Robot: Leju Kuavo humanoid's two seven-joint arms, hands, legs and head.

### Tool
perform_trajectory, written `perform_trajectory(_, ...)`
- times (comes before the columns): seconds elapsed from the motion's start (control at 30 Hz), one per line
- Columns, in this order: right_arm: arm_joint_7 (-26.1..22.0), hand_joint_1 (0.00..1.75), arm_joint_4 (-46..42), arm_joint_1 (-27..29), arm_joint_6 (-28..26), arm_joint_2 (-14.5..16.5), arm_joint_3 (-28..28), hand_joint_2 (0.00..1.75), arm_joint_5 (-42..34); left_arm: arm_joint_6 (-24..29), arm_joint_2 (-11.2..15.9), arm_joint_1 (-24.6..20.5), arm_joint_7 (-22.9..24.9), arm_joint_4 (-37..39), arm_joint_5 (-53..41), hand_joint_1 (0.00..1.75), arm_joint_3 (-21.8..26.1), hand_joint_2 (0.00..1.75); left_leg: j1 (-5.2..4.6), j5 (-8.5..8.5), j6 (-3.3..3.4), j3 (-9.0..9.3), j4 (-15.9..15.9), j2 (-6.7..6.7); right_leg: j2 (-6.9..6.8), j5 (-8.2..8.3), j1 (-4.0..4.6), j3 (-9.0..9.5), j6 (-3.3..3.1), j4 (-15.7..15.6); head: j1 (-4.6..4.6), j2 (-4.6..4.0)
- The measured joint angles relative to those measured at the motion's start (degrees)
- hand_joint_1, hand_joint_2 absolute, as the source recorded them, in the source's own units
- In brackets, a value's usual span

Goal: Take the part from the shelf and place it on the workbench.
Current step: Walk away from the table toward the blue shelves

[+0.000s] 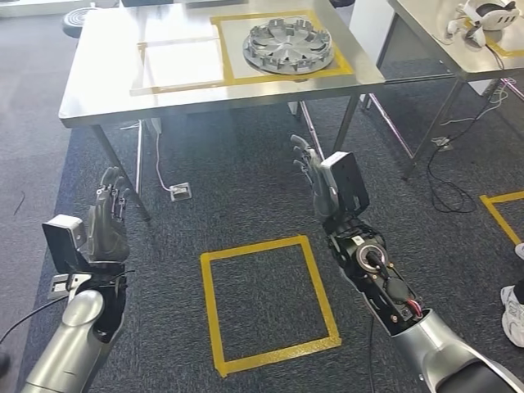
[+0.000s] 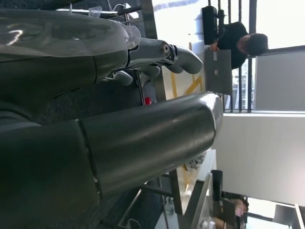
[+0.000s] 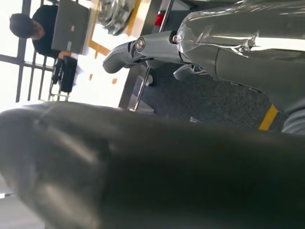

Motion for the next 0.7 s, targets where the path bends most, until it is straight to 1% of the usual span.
perform_trajectory(0.03, -0.01, 0.00, 0.01, -0.15, 0.01, 0.00, 0.01, 0.00, 0.00, 0.00, 0.02, 0.00, 0.00, -0.03, 0.01, 0.00, -0.01, 0.00, -0.16, 0.01, -0.18, -0.04, 0.05, 0.46, -1.12, 0.51, 0.39, 1.25, -0.41, -2.46, 0.04, 0.00)
perform_trajectory(0.07, -0.02, 0.00, 0.01, -0.27, 0.02, 0.00, 0.01, 0.00, 0.00, 0.00, 0.03, 0.02, 0.00, -0.04, 0.01, 0.00, -0.02, 0.00, -0.28, 0.06, -0.36, -0.13, 0.08, 1.02, -1.60, 0.50, 0.72, 1.67, -0.73, -3.51, -0.02, 0.00)
perform_trajectory(0.1, -0.02, 0.00, 0.02, -0.33, 0.03, 0.00, 0.00, 0.00, 0.00, 0.00, 0.03, 0.04, 0.00, -0.04, 0.02, 0.00, -0.04, 0.00, -0.37, 0.12, -0.57, -0.18, 0.09, 1.65, -1.04, 0.64, 0.85, 1.65, -1.01, -3.73, -0.09, 0.00)
perform_trajectory(0.13, -0.02, 0.00, 0.02, -0.34, 0.04, 0.00, 0.00, 0.00, -0.01, 0.00, 0.05, 0.04, 0.00, -0.08, 0.03, 0.00, -0.07, 0.00, -0.37, 0.02, -0.87, -0.22, 0.13, 1.96, -0.35, 0.91, 0.65, 1.69, -1.27, -3.85, -0.17, 0.00)
perform_trajectory(0.17, -0.03, 0.00, 0.02, -0.37, 0.04, 0.00, 0.02, 0.00, -0.01, 0.00, 0.07, 0.00, -0.01, -0.12, 0.03, 0.00, -0.09, 0.00, -0.29, -0.42, -1.20, -0.34, 0.61, 1.38, 0.35, 1.20, 0.44, 1.67, -1.53, -4.06, -0.32, 0.00)
perform_trajectory(0.2, -0.03, 0.00, 0.02, -0.43, 0.05, 0.00, 0.03, 0.00, -0.01, 0.01, 0.11, -0.06, -0.02, -0.16, 0.03, 0.00, -0.10, 0.00, -0.18, -1.47, -1.53, -0.93, 2.10, 0.14, 0.97, 1.51, 0.19, 1.65, -1.81, -4.28, -0.53, 0.00)
perform_trajectory(0.23, -0.03, 0.00, 0.02, -0.49, 0.04, 0.00, 0.05, 0.00, -0.01, 0.01, 0.19, -0.06, -0.02, -0.20, 0.03, 0.00, -0.13, 0.00, -0.03, -3.15, -1.86, -2.17, 4.88, -1.47, 1.58, 1.79, -0.06, 1.59, -2.06, -4.46, -0.82, 0.00)
perform_trajectory(0.27, -0.04, 0.00, 0.02, -0.54, 0.05, 0.01, 0.08, 0.00, -0.01, 0.02, 0.26, -0.01, -0.03, -0.20, 0.04, 0.00, -0.15, 0.00, 0.15, -5.12, -2.09, -3.93, 8.73, -2.91, 2.22, 1.96, -0.11, 1.37, -2.23, -4.49, -1.18, 0.00)
perform_trajectory(0.3, -0.02, 0.00, 0.02, -0.51, 0.06, 0.01, 0.13, 0.00, -0.04, 0.02, 0.36, 0.12, -0.03, -0.20, 0.05, 0.00, -0.16, 0.00, 0.27, -6.95, -2.24, -6.00, 12.96, -3.60, 2.92, 2.11, -0.15, 1.12, -2.39, -4.47, -1.51, 0.00)
perform_trajectory(0.33, -0.01, 0.00, 0.03, -0.43, 0.05, 0.02, 0.21, 0.00, -0.08, 0.02, 0.45, 0.29, -0.02, -0.19, 0.07, 0.00, -0.18, 0.00, 0.38, -8.00, -2.35, -7.66, 16.21, -3.83, 3.71, 2.24, -0.16, 0.90, -2.43, -4.45, -1.82, 0.00)
perform_trajectory(0.37, 0.01, 0.00, 0.03, -0.33, 0.05, 0.02, 0.29, 0.00, -0.12, 0.02, 0.53, 0.41, -0.02, -0.19, 0.08, 0.00, -0.19, 0.00, 0.46, -7.95, -2.43, -8.42, 17.53, -3.90, 4.52, 2.36, -0.18, 0.73, -2.38, -4.41, -2.12, 0.00)
perform_trajectory(0.4, 0.02, 0.00, 0.04, -0.24, 0.03, 0.02, 0.37, 0.00, -0.16, 0.02, 0.58, 0.48, -0.03, -0.19, 0.08, 0.00, -0.19, 0.00, 0.55, -6.80, -2.46, -8.04, 16.57, -3.94, 5.34, 2.46, -0.22, 0.62, -2.30, -4.36, -2.40, 0.00)
perform_trajectory(0.43, 0.02, 0.00, 0.04, -0.18, -0.01, 0.02, 0.41, 0.00, -0.18, 0.00, 0.60, 0.48, -0.03, -0.19, 0.09, 0.00, -0.20, 0.00, 0.69, -4.77, -2.46, -6.47, 13.32, -4.21, 6.11, 2.51, -0.27, 0.56, -2.19, -4.25, -2.67, 0.00)
perform_trajectory(0.47, 0.02, 0.00, 0.03, -0.16, -0.03, 0.02, 0.43, 0.00, -0.23, -0.02, 0.62, 0.43, -0.04, -0.19, 0.09, 0.00, -0.20, 0.00, 0.93, -2.81, -2.46, -4.33, 8.89, -5.21, 6.84, 2.52, -0.31, 0.44, -1.99, -4.07, -2.92, 0.00)
perform_trajectory(0.5, 0.02, 0.00, 0.03, -0.18, -0.05, 0.02, 0.43, 0.00, -0.28, -0.05, 0.63, 0.37, -0.05, -0.20, 0.09, 0.00, -0.20, 0.00, 1.13, -1.35, -2.47, -2.43, 4.97, -6.26, 7.53, 2.48, -0.27, 0.22, -1.76, -3.81, -3.16, 0.00)
perform_trajectory(0.53, 0.04, 0.00, 0.02, -0.18, -0.07, 0.02, 0.44, 0.00, -0.39, -0.08, 0.65, 0.34, -0.05, -0.22, 0.09, 0.00, -0.21, 0.00, 1.30, -0.50, -2.43, -1.14, 2.22, -7.09, 8.15, 2.49, -0.27, -0.06, -1.44, -3.59, -3.22, 0.00)
perform_trajectory(0.57, 0.06, 0.00, 0.02, -0.16, -0.10, 0.02, 0.44, 0.00, -0.51, -0.12, 0.67, 0.35, -0.07, -0.25, 0.08, 0.00, -0.22, 0.00, 1.30, -0.36, -2.33, -0.60, 0.98, -7.59, 8.72, 2.54, -0.27, -0.35, -1.07, -3.45, -3.15, 0.00)
perform_trajectory(0.6, 0.08, 0.00, 0.02, -0.12, -0.14, 0.02, 0.45, 0.00, -0.60, -0.17, 0.68, 0.38, -0.09, -0.27, 0.08, 0.00, -0.24, 0.00, 1.13, -0.35, -2.15, -0.56, 0.89, -7.20, 9.25, 2.66, -0.35, -0.57, -0.70, -3.46, -3.04, 0.00)
perform_trajectory(0.63, 0.09, 0.00, 0.02, -0.04, -0.21, 0.01, 0.45, 0.00, -0.69, -0.22, 0.67, 0.38, -0.10, -0.30, 0.07, 0.00, -0.26, 0.00, 1.08, -0.23, -1.82, -0.56, 0.81, -6.58, 9.79, 2.80, -0.50, -0.72, -0.31, -3.55, -2.91, 0.00)
perform_trajectory(0.67, 0.09, 0.00, 0.02, 0.08, -0.32, 0.00, 0.42, 0.00, -0.74, -0.27, 0.66, 0.29, -0.11, -0.30, 0.07, 0.00, -0.27, 0.00, 1.06, -0.10, -1.48, -0.48, 0.61, -5.95, 9.71, 2.68, -0.59, -0.98, 0.01, -3.40, -2.92, 0.00)
perform_trajectory(0.7, 0.08, 0.00, 0.02, 0.16, -0.44, 0.00, 0.39, 0.00, -0.80, -0.33, 0.61, 0.17, -0.14, -0.31, 0.06, 0.00, -0.27, 0.00, 1.13, 0.04, -1.13, -0.38, 0.39, -5.34, 8.85, 2.01, -0.57, -1.53, 0.29, -2.47, -2.77, 0.00)
